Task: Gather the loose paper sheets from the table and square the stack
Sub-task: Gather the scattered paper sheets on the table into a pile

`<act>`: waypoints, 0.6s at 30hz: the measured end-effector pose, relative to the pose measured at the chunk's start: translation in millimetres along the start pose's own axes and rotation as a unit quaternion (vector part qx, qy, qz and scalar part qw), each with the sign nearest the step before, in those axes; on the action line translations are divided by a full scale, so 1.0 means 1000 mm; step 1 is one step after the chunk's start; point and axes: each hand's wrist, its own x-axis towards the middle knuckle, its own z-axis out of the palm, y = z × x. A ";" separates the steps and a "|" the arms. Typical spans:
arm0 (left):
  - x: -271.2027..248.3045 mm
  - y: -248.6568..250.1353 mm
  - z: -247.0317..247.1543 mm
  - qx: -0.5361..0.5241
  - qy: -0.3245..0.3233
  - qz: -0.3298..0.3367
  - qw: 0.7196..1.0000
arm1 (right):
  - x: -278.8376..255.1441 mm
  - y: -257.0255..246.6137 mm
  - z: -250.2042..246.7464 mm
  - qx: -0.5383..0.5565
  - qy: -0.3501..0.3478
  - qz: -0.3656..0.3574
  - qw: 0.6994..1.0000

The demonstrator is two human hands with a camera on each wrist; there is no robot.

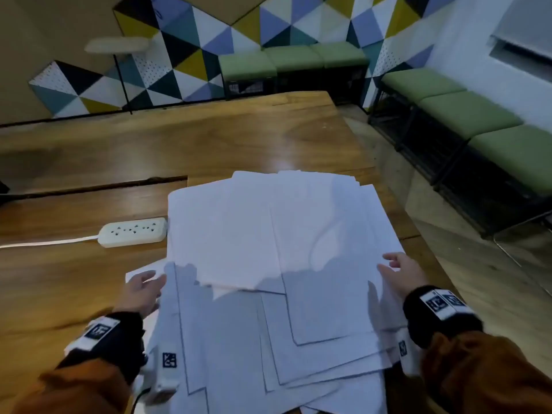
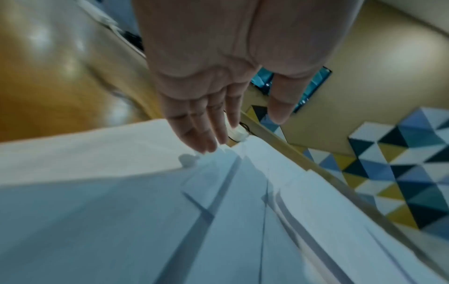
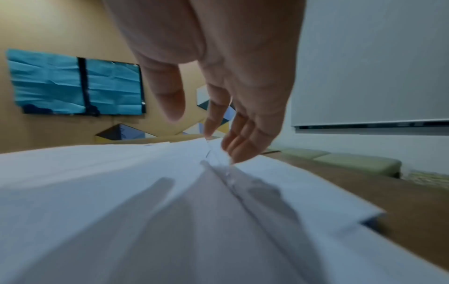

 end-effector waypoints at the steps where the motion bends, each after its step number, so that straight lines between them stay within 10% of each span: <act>1: 0.005 0.006 0.007 0.023 0.004 0.003 1.000 | 0.009 -0.004 0.002 -0.008 0.009 0.012 1.000; 13: 0.022 0.039 0.090 0.150 -0.044 0.077 0.985 | 0.036 -0.037 0.051 -0.151 -0.033 0.035 0.987; 18: 0.024 0.044 0.087 0.097 -0.056 0.080 0.991 | 0.040 -0.029 0.039 -0.028 0.009 0.022 0.999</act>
